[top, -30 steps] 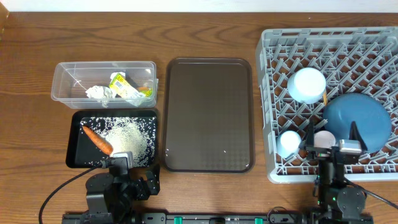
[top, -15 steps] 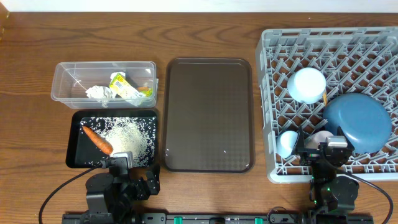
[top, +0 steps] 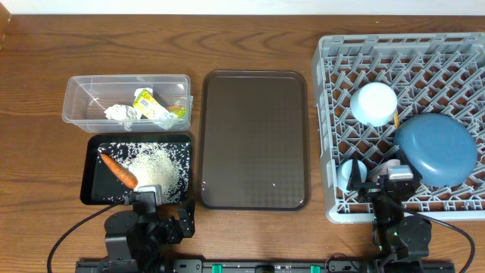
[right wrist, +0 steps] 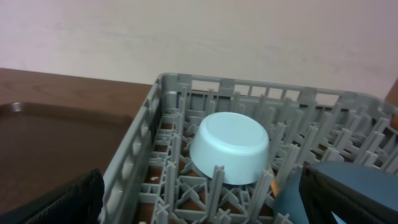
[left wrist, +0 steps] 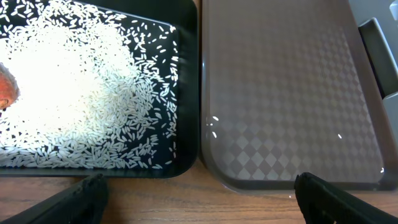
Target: Sort waste into correct bins and load items into the dishwasher rack
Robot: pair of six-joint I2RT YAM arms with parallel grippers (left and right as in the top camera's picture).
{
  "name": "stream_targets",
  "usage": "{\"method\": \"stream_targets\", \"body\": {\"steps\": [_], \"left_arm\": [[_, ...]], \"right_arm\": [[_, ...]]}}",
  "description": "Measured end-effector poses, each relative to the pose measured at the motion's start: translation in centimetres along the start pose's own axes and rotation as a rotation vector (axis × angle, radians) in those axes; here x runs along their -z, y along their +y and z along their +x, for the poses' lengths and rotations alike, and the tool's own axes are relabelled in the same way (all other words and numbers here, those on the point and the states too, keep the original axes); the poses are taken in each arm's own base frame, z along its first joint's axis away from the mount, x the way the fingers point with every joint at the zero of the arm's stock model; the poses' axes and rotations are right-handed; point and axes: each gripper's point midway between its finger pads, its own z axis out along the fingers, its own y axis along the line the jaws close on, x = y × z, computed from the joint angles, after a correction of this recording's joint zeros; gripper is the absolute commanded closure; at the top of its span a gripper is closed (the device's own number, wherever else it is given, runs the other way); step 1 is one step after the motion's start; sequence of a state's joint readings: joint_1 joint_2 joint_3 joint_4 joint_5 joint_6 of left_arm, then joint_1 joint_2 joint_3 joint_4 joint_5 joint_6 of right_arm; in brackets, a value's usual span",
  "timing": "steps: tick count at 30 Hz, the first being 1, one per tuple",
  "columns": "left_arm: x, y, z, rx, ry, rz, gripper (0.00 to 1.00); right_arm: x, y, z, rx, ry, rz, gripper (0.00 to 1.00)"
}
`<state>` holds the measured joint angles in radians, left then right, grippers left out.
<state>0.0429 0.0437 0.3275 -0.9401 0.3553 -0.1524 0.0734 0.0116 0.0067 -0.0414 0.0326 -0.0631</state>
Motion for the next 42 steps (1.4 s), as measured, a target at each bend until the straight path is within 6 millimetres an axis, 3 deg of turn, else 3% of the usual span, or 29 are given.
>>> {"method": "stream_targets", "body": {"steps": [15, 33, 42], "left_arm": [[0.0, 0.0, 0.0, 0.000, 0.000, 0.000, 0.02], [0.0, 0.0, 0.0, 0.000, 0.000, 0.000, 0.02], [0.0, 0.0, 0.0, 0.000, 0.000, 0.000, 0.02]], "right_arm": [[0.1, -2.6, 0.3, -0.079, 0.009, 0.095, 0.01], [0.0, -0.6, 0.7, -0.080, 0.027, 0.021, 0.01], [0.0, -0.6, 0.7, -0.079, 0.027, 0.024, 0.01]]}}
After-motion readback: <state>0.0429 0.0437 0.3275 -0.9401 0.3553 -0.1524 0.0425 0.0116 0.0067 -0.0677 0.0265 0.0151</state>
